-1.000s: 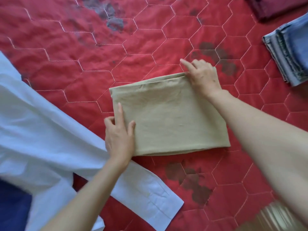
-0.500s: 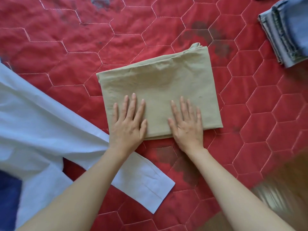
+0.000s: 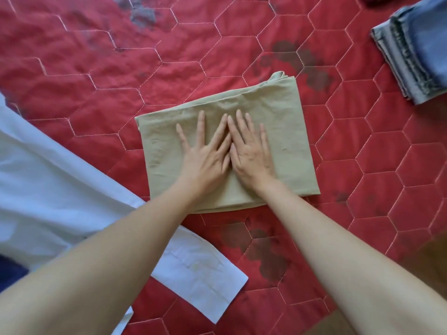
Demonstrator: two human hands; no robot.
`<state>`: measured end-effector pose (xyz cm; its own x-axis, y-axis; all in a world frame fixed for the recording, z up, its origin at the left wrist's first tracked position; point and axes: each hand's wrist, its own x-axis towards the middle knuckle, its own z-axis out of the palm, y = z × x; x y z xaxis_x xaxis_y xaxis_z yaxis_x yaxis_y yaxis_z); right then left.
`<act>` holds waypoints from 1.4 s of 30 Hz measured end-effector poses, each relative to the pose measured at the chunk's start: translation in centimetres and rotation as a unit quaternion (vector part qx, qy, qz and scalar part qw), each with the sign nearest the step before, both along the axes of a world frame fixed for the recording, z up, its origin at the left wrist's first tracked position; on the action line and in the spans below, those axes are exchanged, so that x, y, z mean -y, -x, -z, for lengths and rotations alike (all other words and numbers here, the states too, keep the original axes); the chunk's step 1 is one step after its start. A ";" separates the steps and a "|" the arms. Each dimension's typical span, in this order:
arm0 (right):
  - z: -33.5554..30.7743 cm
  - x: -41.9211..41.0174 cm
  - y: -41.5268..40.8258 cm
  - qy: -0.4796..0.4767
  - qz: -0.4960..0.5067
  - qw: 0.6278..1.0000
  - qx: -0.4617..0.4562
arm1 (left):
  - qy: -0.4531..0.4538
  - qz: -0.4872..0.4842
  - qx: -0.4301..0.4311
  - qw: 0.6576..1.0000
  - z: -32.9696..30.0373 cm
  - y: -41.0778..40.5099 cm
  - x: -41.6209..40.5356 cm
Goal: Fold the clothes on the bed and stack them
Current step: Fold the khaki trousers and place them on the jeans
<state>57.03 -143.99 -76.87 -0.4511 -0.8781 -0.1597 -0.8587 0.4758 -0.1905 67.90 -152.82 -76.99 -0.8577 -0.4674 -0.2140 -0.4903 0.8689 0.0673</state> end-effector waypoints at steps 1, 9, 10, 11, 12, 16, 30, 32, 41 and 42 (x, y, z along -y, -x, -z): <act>0.3 1.0 0.9 0.001 0.000 1.000 -0.009 | 0.009 0.000 -0.001 1.000 0.1 1.2 1.2; 1.3 -2.6 13.2 -0.028 0.118 0.992 -0.020 | -0.013 -0.195 -0.022 0.980 0.4 -5.3 6.6; 1.2 -3.4 13.8 -0.036 0.152 0.988 -0.006 | -0.024 -0.233 -0.015 0.972 0.1 -6.4 6.2; 0.9 -3.9 14.0 -0.037 0.185 0.982 0.007 | -0.025 -0.268 -0.011 0.963 -0.2 -6.9 5.7; 0.5 -4.2 13.7 -0.030 0.210 0.977 0.012 | -0.014 -0.292 -0.014 0.956 -0.6 -7.0 4.9; -1.4 -2.9 7.2 0.047 0.133 0.990 0.017 | 0.027 -0.170 -0.050 0.984 -1.8 -3.4 -0.9; 0.2 -8.5 7.1 -0.035 0.083 0.996 0.023 | -0.109 -0.320 0.010 0.941 -0.4 -9.3 -1.4; -0.4 -8.0 7.5 -0.014 0.133 0.989 0.062 | -0.134 -0.370 -0.030 0.919 -0.7 -8.1 -0.8; -3.4 -7.0 8.9 0.038 0.220 0.951 0.215 | -0.288 -0.484 -0.131 0.816 -2.7 -7.8 1.6; -3.6 -7.2 8.8 0.043 0.217 0.948 0.227 | -0.305 -0.480 -0.136 0.811 -2.8 -8.2 1.7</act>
